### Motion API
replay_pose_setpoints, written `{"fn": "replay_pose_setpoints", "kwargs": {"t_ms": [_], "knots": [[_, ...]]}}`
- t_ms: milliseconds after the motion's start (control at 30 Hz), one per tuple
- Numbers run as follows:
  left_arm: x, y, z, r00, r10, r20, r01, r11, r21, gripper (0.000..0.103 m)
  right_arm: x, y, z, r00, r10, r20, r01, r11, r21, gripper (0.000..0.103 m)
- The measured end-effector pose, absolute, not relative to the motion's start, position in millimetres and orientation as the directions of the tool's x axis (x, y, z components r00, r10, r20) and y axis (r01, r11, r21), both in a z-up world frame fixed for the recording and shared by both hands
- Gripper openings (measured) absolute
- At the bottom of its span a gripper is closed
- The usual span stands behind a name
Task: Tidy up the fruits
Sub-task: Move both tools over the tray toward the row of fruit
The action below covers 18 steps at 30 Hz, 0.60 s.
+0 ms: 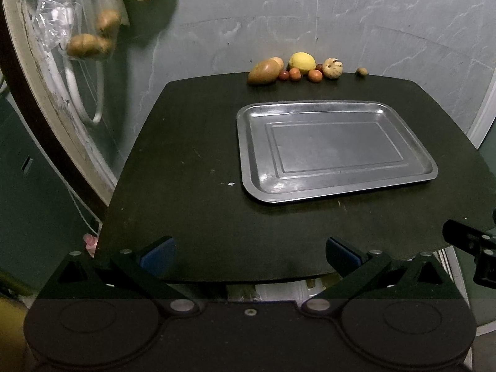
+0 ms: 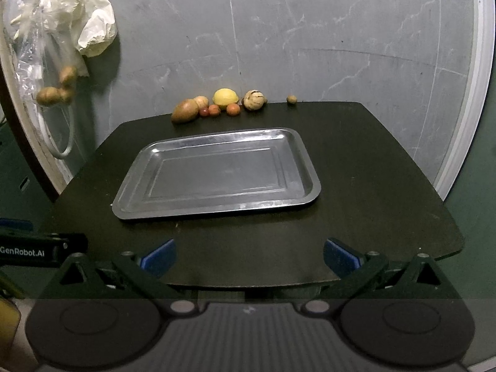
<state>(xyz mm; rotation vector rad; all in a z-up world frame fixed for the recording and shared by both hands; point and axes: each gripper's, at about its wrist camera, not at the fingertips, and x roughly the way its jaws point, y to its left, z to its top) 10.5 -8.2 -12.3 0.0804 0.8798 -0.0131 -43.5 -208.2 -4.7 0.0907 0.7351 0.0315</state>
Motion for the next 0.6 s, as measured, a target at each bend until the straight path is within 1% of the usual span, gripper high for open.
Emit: {"fn": "replay_pose_setpoints", "kwargs": {"t_ms": [233,600], "knots": [[15,-13,-14,0.628,0.037,-0.777,0.027,0.997,0.069,0.102,-35,-213,-7,0.733,0.075,-0.676,-0.010,0.995,0.099,0.103],[29,-23,-17,0.594,0.093,-0.799,-0.054,0.996,0.076,0.102,-9,-225,-11,0.704,0.125,-0.699,-0.075,0.992,0.101,0.103]]}}
